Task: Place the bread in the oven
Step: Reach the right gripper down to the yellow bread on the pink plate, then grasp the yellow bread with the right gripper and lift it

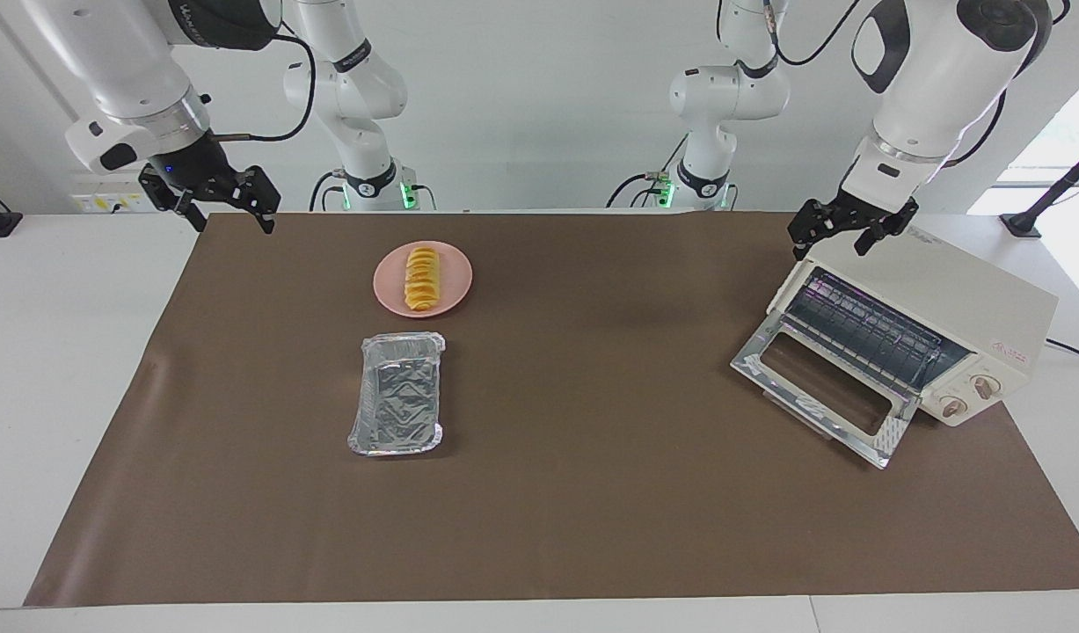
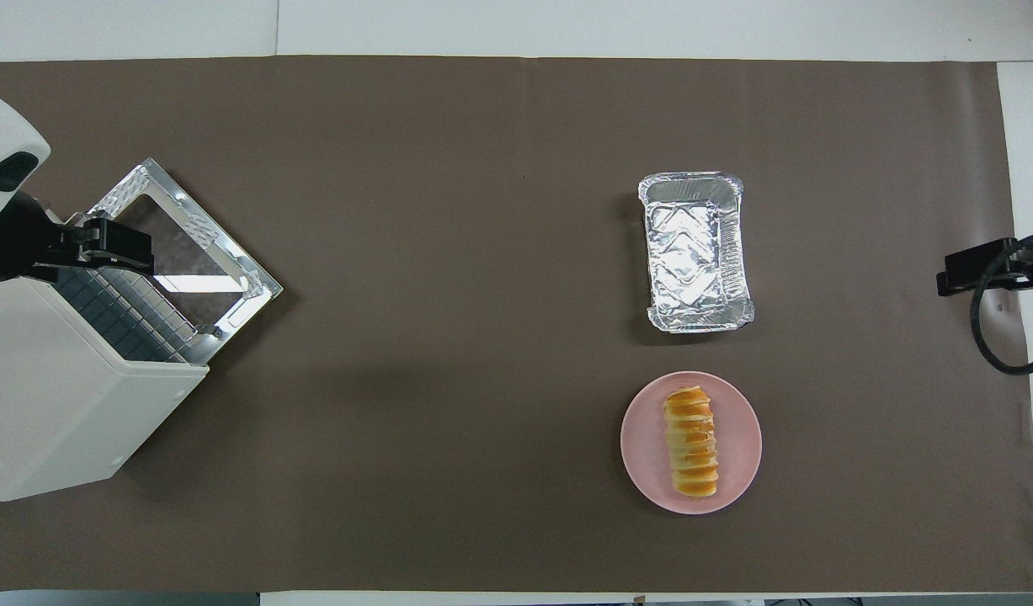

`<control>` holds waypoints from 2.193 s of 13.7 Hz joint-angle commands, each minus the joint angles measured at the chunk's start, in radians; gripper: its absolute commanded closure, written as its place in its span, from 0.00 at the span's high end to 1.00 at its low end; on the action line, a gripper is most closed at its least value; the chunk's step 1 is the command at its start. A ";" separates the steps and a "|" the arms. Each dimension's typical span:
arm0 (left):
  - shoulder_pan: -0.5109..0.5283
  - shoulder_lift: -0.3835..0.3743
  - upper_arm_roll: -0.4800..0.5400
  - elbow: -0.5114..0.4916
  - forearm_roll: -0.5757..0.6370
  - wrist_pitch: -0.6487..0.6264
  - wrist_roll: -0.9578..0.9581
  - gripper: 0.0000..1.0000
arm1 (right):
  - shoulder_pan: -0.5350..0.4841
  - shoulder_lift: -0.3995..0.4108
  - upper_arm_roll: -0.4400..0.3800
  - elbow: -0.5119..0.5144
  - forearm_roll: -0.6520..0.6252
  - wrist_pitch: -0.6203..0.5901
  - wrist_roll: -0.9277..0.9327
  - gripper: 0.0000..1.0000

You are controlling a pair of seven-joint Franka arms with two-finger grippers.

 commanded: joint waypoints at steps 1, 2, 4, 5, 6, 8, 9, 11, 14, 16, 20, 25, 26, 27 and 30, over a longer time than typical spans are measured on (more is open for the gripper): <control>0.008 -0.003 -0.002 -0.006 -0.008 -0.006 0.009 1.00 | -0.012 -0.001 0.010 0.003 -0.011 -0.008 -0.018 1.00; 0.008 -0.003 -0.002 -0.004 -0.008 -0.006 0.009 1.00 | -0.010 -0.002 0.012 0.000 -0.011 -0.014 -0.025 1.00; 0.008 -0.003 -0.002 -0.006 -0.008 -0.006 0.009 1.00 | -0.004 -0.026 0.012 -0.050 0.003 -0.005 -0.016 1.00; 0.008 -0.003 -0.002 -0.006 -0.008 -0.006 0.009 1.00 | -0.004 -0.039 0.012 -0.081 0.026 0.019 -0.015 1.00; 0.008 -0.003 -0.002 -0.006 -0.008 -0.006 0.009 1.00 | 0.002 -0.066 0.013 -0.136 0.039 0.050 -0.013 1.00; 0.008 -0.003 -0.002 -0.006 -0.008 -0.006 0.009 1.00 | 0.033 -0.118 0.027 -0.262 0.043 0.125 0.011 1.00; 0.008 -0.003 -0.002 -0.006 -0.008 -0.006 0.009 1.00 | 0.066 -0.137 0.027 -0.326 0.052 0.166 0.034 1.00; 0.008 -0.003 -0.002 -0.006 -0.008 -0.006 0.009 1.00 | 0.134 -0.165 0.028 -0.464 0.073 0.290 0.114 1.00; 0.008 -0.003 -0.002 -0.006 -0.008 -0.006 0.009 1.00 | 0.266 -0.160 0.028 -0.590 0.124 0.393 0.218 1.00; 0.008 -0.003 -0.002 -0.006 -0.008 -0.006 0.009 1.00 | 0.324 -0.156 0.028 -0.684 0.144 0.518 0.278 1.00; 0.008 -0.003 -0.002 -0.006 -0.008 -0.006 0.009 1.00 | 0.352 -0.140 0.030 -0.813 0.165 0.670 0.326 1.00; 0.008 -0.003 -0.002 -0.006 -0.008 -0.006 0.009 1.00 | 0.353 -0.132 0.030 -0.926 0.207 0.760 0.387 1.00; 0.008 -0.003 -0.002 -0.006 -0.008 -0.006 0.009 1.00 | 0.353 -0.131 0.030 -0.939 0.207 0.771 0.387 0.95; 0.008 -0.003 -0.002 -0.006 -0.008 -0.006 0.009 1.00 | 0.353 -0.125 0.030 -0.949 0.207 0.786 0.389 0.91; 0.008 -0.003 -0.002 -0.006 -0.008 -0.006 0.009 1.00 | 0.363 -0.111 0.031 -0.963 0.236 0.816 0.389 0.85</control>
